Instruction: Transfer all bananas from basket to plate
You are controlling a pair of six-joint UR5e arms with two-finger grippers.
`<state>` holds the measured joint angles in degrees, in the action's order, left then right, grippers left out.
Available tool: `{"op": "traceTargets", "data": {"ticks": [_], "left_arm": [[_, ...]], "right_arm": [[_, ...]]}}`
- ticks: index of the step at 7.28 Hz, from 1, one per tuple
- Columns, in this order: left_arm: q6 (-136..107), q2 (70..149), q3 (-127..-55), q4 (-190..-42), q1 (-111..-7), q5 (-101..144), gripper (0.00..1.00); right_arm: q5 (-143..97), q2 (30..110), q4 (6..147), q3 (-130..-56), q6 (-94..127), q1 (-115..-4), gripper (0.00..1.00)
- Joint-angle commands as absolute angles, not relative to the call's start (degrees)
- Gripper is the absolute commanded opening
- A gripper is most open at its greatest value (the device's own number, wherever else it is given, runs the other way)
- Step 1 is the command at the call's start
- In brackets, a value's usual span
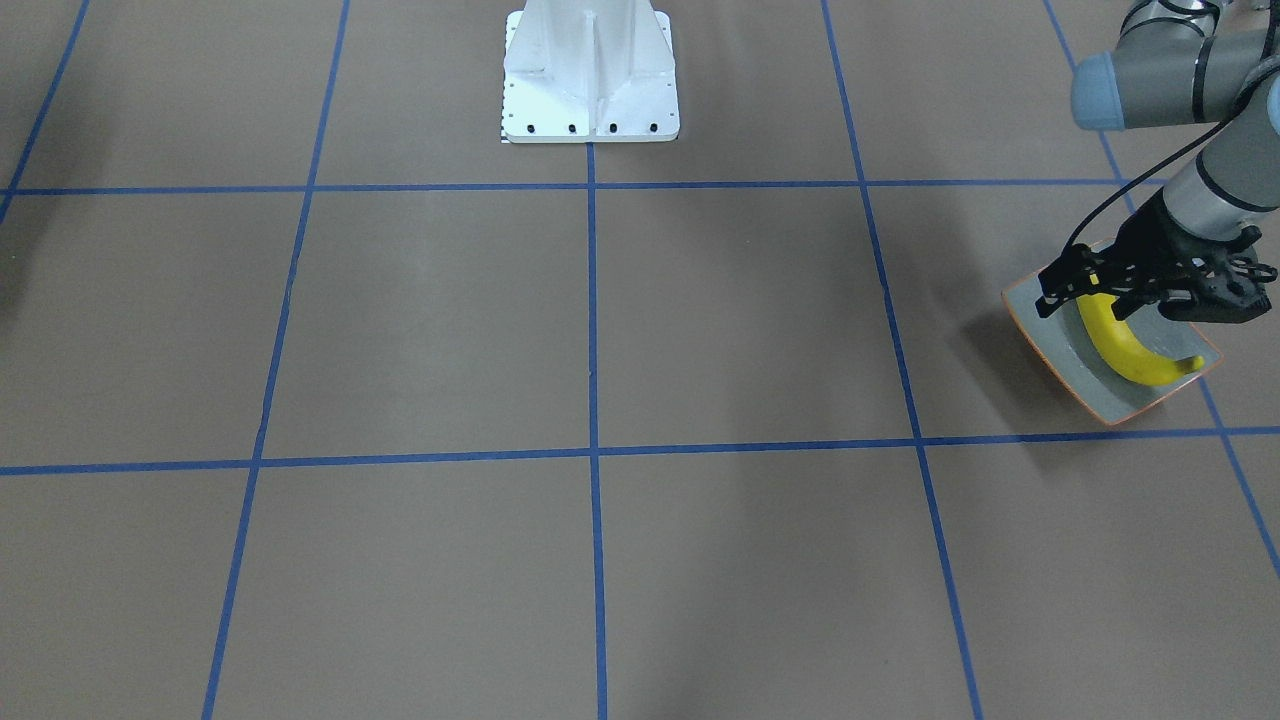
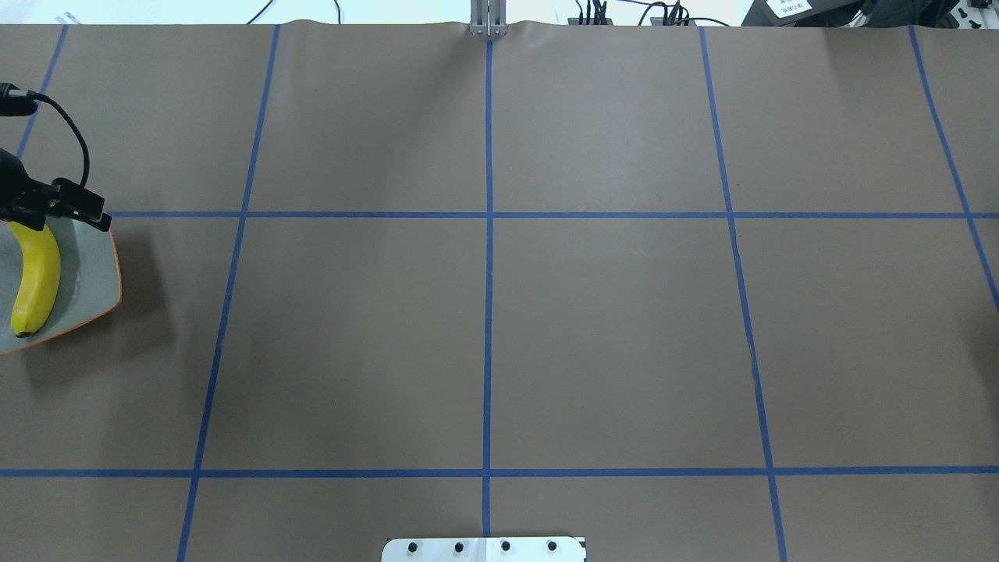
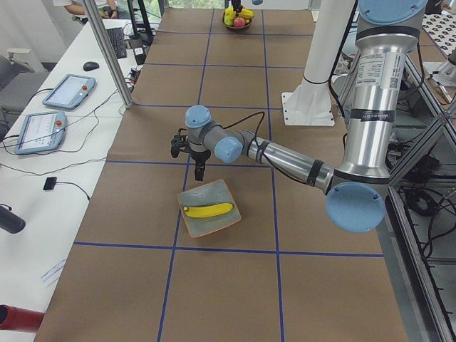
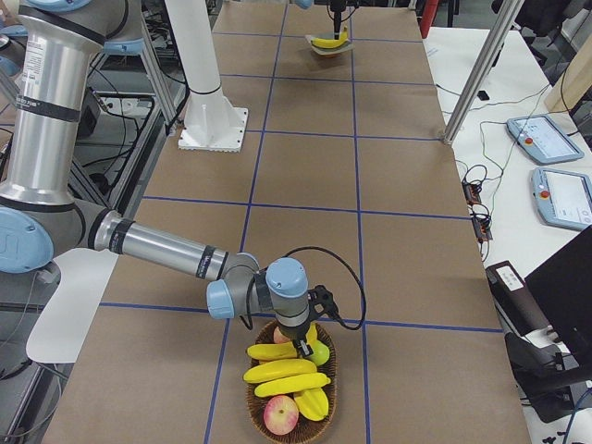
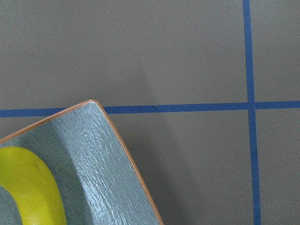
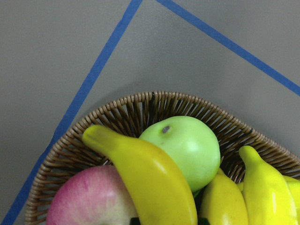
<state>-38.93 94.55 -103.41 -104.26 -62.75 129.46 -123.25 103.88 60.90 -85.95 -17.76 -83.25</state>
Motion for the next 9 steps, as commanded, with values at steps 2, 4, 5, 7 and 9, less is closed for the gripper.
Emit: {"op": "traceTargets", "data": {"ticks": [2,4,5,7,9], "left_arm": [[-40.6,94.6,-104.1,-104.3,-62.8,129.5,0.99],[-41.0,94.8,-104.4,-104.2,-62.7,129.8,0.99],[-42.0,97.4,-103.9,-104.0,-62.6,130.0,0.99],[-51.0,103.2,-103.9,-104.7,-60.2,132.5,0.99],[-60.0,113.1,-103.3,-104.9,-53.4,133.6,1.00]], "right_arm": [[-126.2,104.1,61.1,-89.0,-20.1,-86.0,0.00],[-134.7,104.2,64.4,-93.0,-20.1,-90.9,0.00],[-134.9,103.4,70.3,-97.0,-18.4,-91.6,0.00],[-143.8,100.3,72.8,-100.5,0.5,-88.2,0.00],[-148.4,93.5,66.4,-100.5,20.4,-79.7,0.00]]}}
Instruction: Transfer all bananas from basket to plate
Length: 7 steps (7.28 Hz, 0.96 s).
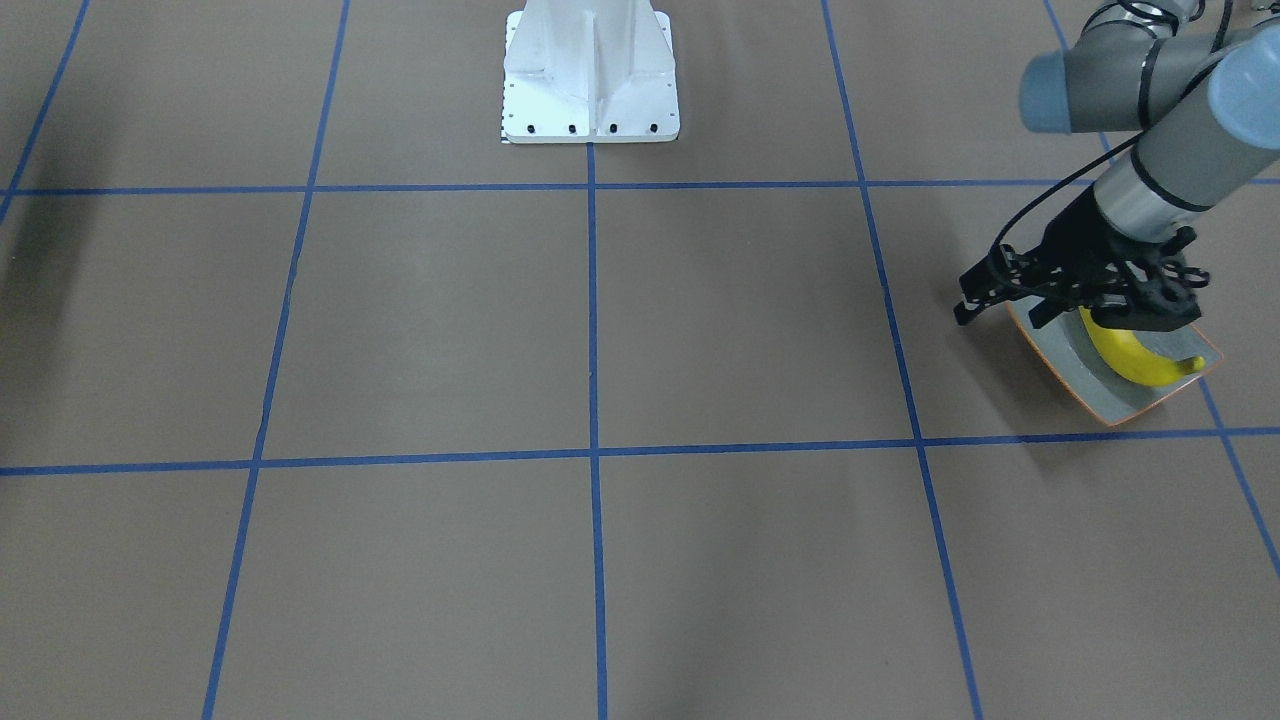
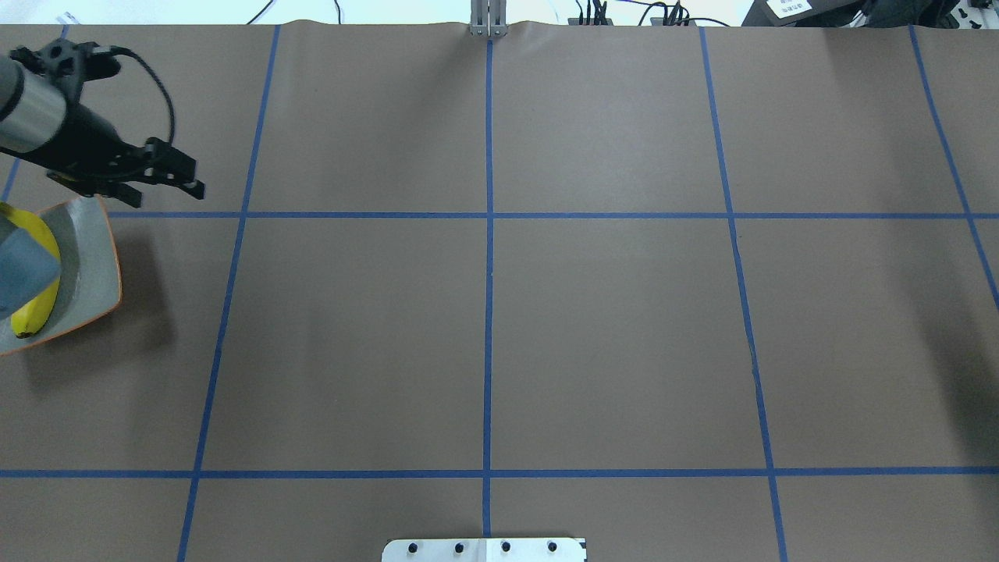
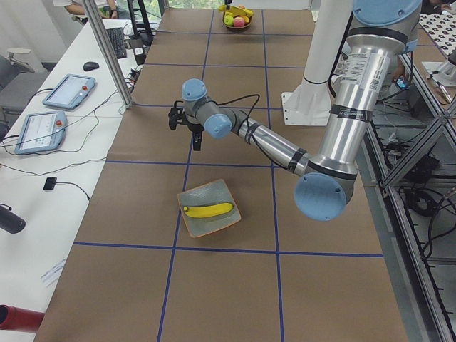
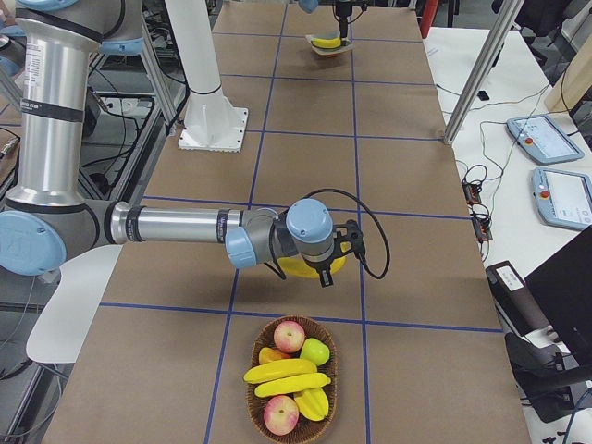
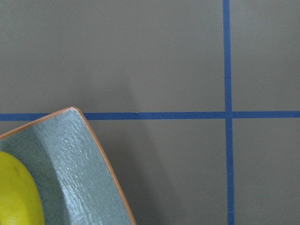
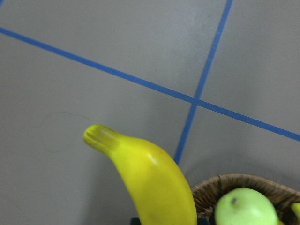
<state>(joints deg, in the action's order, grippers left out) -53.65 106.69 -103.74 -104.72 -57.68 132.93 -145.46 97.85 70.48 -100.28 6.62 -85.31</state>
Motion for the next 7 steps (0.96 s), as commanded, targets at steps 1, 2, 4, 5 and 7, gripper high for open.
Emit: {"op": "traceTargets", "data": {"ticks": [1,2,4,5,7], "left_arm": [[-63.2,116.9,-103.0,-104.9,-50.7,133.4,1.00],[-63.4,119.6,-103.0,-105.7,-48.7,133.2,1.00],[-63.5,121.6,-102.5,-110.7,-46.2,133.0,1.00],[-63.5,122.8,-100.2,-115.4,-44.8,133.1,1.00],[-63.6,124.1,-98.7,-120.9,-42.3,133.1,1.00]], "right_arm": [[-147.7,89.3,60.4,-99.9,32.4,-74.1,0.00],[-144.7,83.3,57.9,-99.8,42.6,-68.3,0.00],[-139.1,72.0,57.7,-99.6,53.9,-57.4,0.00],[-136.1,68.9,57.7,-99.5,56.2,-53.4,0.00],[-134.9,65.8,57.7,-99.5,57.2,-50.6,0.00]]}}
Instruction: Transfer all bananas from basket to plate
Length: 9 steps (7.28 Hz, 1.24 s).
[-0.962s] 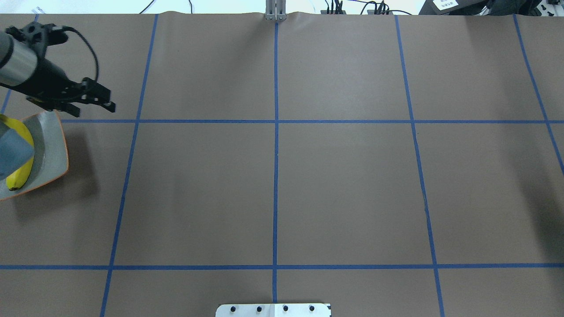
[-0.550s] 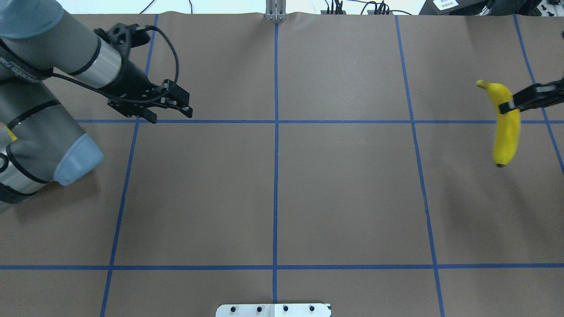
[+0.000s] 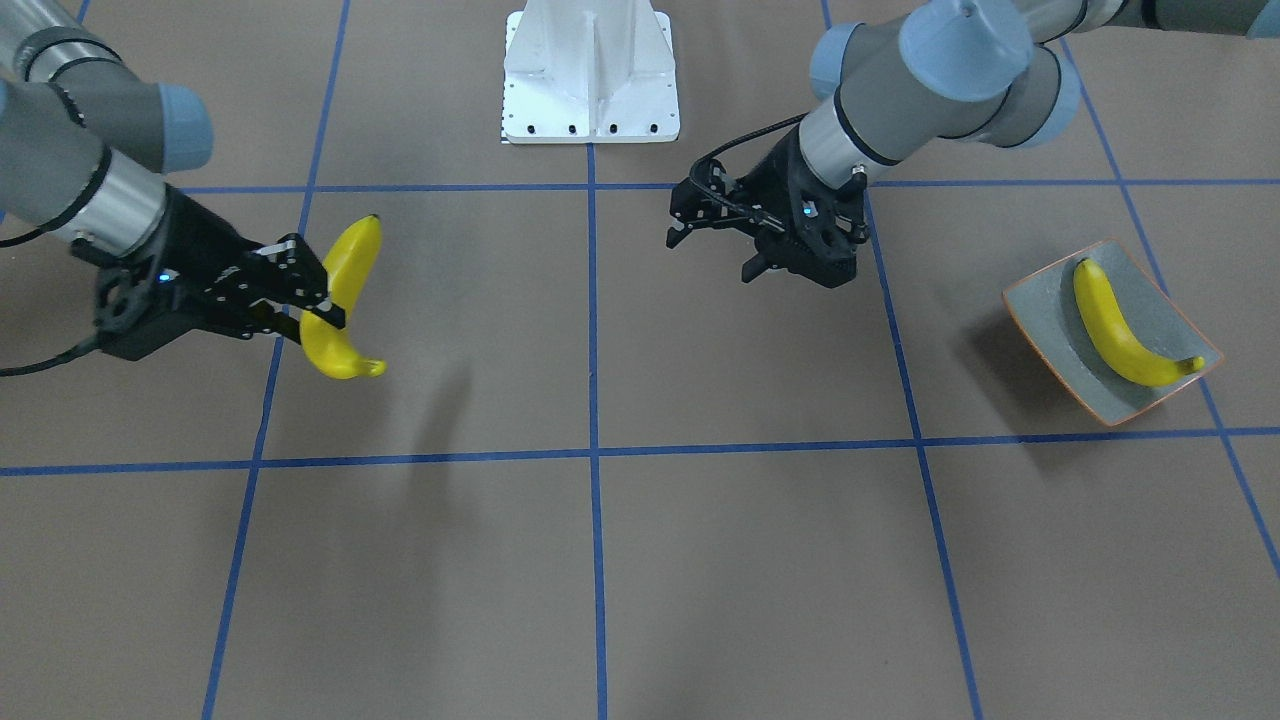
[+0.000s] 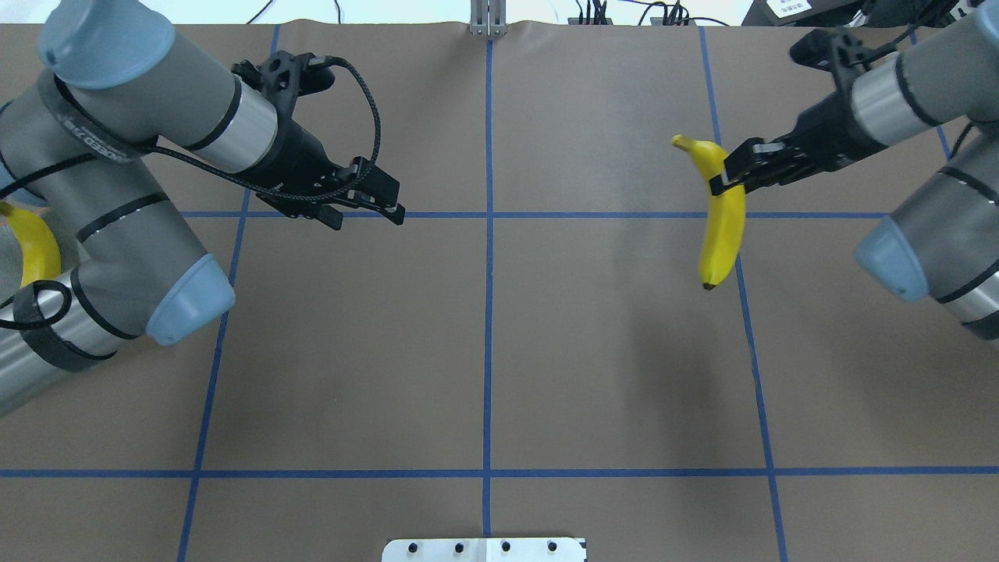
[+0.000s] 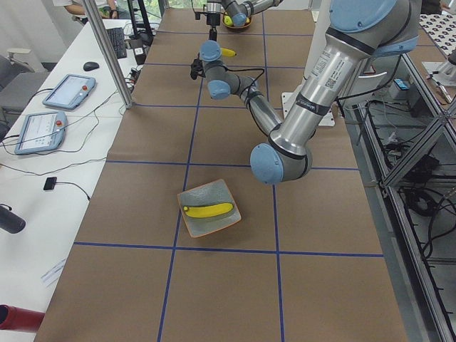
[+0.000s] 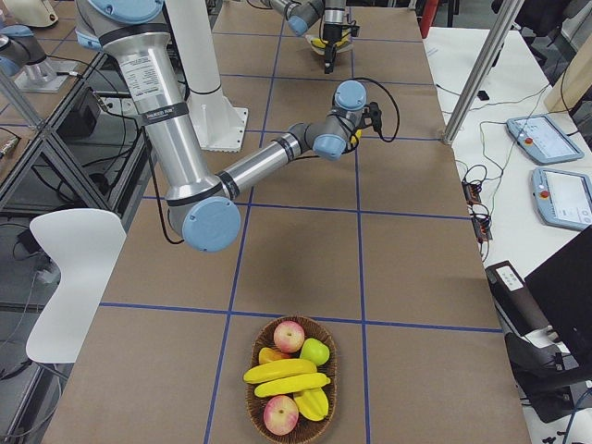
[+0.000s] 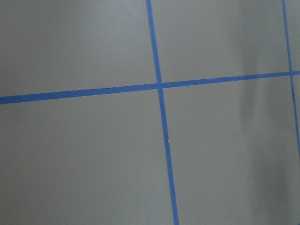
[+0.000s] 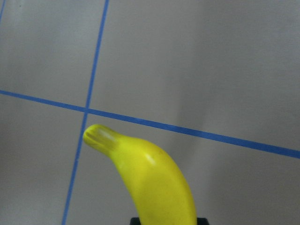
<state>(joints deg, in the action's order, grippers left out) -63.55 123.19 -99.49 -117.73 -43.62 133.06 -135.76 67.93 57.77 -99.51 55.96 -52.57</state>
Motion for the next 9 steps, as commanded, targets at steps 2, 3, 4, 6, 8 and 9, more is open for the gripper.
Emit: {"op": "traceTargets", "data": {"ticks": [2,3,4,6,8,9], "left_arm": [[-64.1,127.3,-98.6,-121.7,-38.6,133.0,1.00],[-64.2,129.6,-97.7,-121.9,-37.6,132.9,1.00],[-64.3,132.2,-95.8,-121.9,-37.4,132.9,1.00],[-68.6,134.5,-91.7,-126.8,-36.7,131.3,1.00],[-70.3,134.6,-91.6,-127.8,-36.1,131.2,0.99],[-70.4,134.7,-91.6,-127.8,-36.1,131.2,0.99]], "right_arm": [[-133.4,63.6,57.7,-99.5,61.2,-49.0,0.00],[-131.7,62.2,57.4,-99.5,63.8,-47.5,0.00],[-131.1,61.5,57.3,-99.8,64.5,-46.3,0.00],[-131.0,60.8,56.3,-99.8,64.6,-45.7,0.00],[-131.0,60.9,54.1,-99.8,66.1,-45.7,0.00],[-131.0,60.8,53.3,-99.9,67.7,-45.7,0.00]]}}
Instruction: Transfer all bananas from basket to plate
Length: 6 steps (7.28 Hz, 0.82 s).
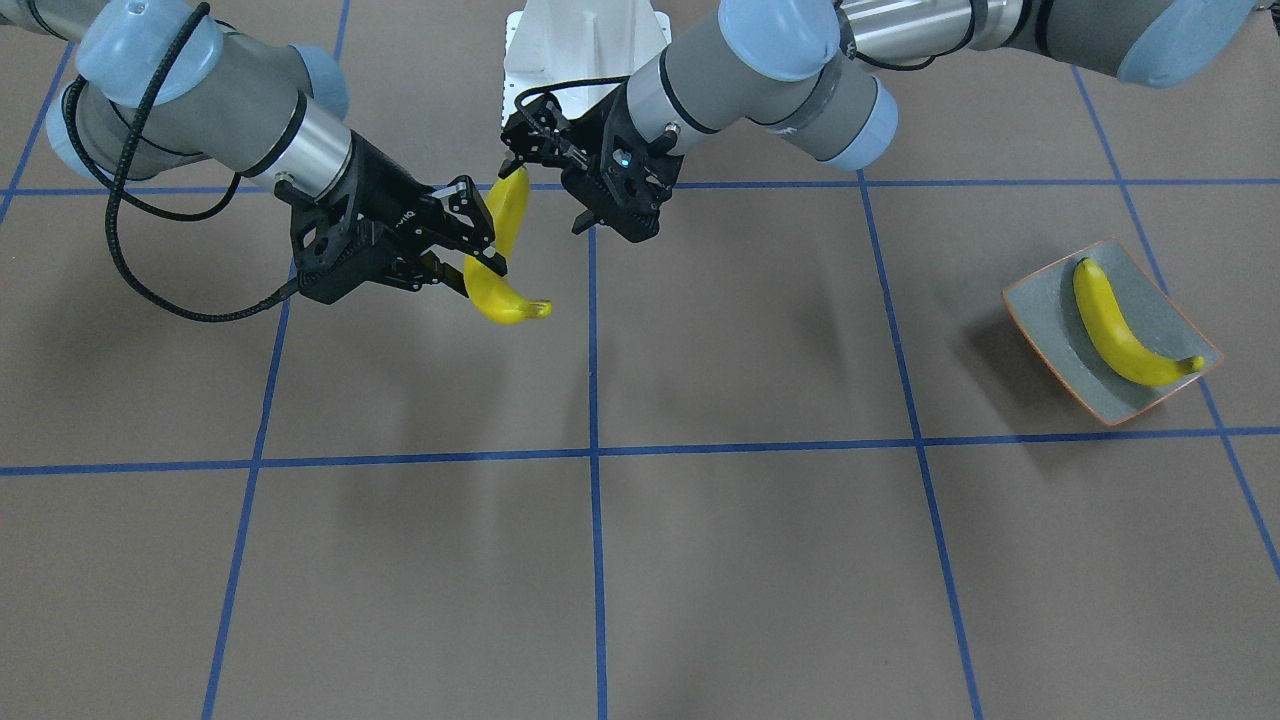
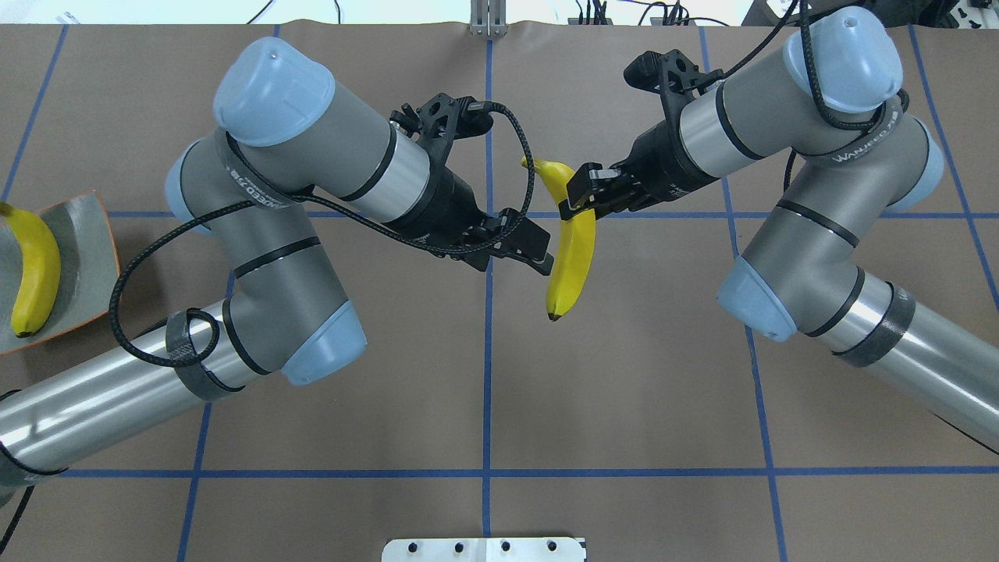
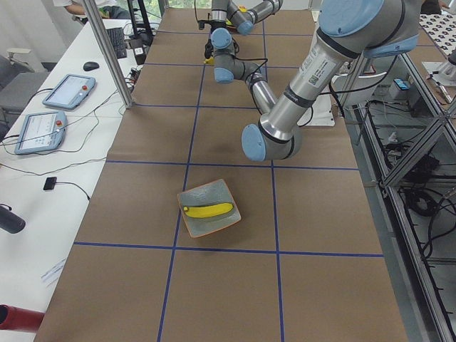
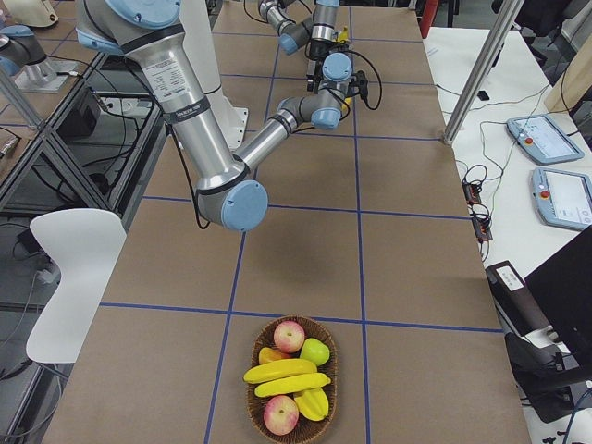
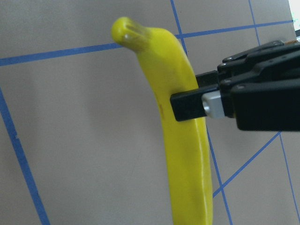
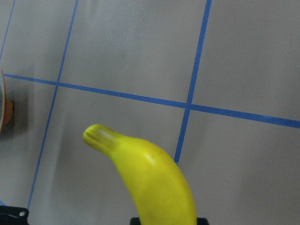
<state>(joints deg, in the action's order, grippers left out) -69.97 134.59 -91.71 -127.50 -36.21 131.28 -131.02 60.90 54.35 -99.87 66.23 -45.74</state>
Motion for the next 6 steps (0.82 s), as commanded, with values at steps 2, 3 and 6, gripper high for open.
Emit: {"op": "traceTargets", "data": {"ticks": [2,3,6], "left_arm": [[-71.6,134.8,-91.7,-128.9,-36.0,131.2,0.99],[-71.7,134.8,-91.6,-129.0,-35.9,131.1,0.99],[-71.7,135.0,-91.4,-129.0,-35.9,131.1,0.95]], "right_arm": [[-131.0,60.9,49.8,-99.8,71.5,-45.6,0.00],[-131.0,60.9,49.7,-99.9,72.0,-45.4,0.00],[-131.5,60.9,47.6,-100.0,73.5,-45.0,0.00]]}}
